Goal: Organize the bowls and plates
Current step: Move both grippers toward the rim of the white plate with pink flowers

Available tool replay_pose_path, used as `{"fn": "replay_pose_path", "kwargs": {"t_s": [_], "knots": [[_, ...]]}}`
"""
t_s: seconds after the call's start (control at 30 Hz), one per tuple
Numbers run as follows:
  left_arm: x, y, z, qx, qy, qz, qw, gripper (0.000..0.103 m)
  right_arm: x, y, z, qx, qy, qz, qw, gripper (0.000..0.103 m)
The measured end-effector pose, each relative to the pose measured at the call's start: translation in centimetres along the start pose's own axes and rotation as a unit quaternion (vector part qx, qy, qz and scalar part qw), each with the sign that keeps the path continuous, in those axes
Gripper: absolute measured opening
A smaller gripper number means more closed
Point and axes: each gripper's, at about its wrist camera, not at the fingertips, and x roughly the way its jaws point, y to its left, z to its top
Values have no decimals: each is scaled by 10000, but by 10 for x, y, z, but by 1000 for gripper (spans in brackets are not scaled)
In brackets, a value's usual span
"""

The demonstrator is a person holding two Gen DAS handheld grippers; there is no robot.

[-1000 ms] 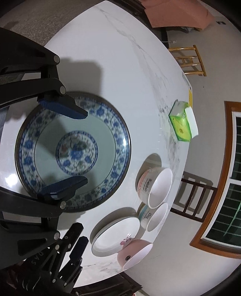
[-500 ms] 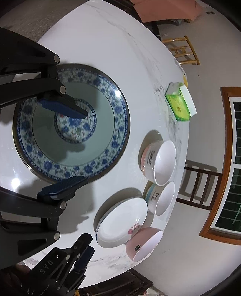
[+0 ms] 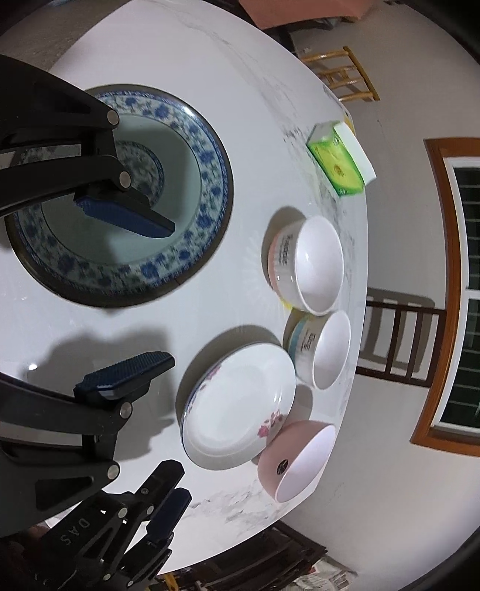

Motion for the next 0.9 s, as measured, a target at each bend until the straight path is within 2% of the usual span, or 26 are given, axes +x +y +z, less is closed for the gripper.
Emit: {"fn": "replay_pose_path", "kwargs": {"t_s": [0.33, 0.9], "knots": [[14, -18, 15, 180, 26, -14, 9998, 61, 5, -21, 8, -8, -29, -143, 9999, 41], [42, -31, 41, 257, 1, 31, 9997, 61, 31, -49, 27, 61, -94, -96, 9999, 41]]}}
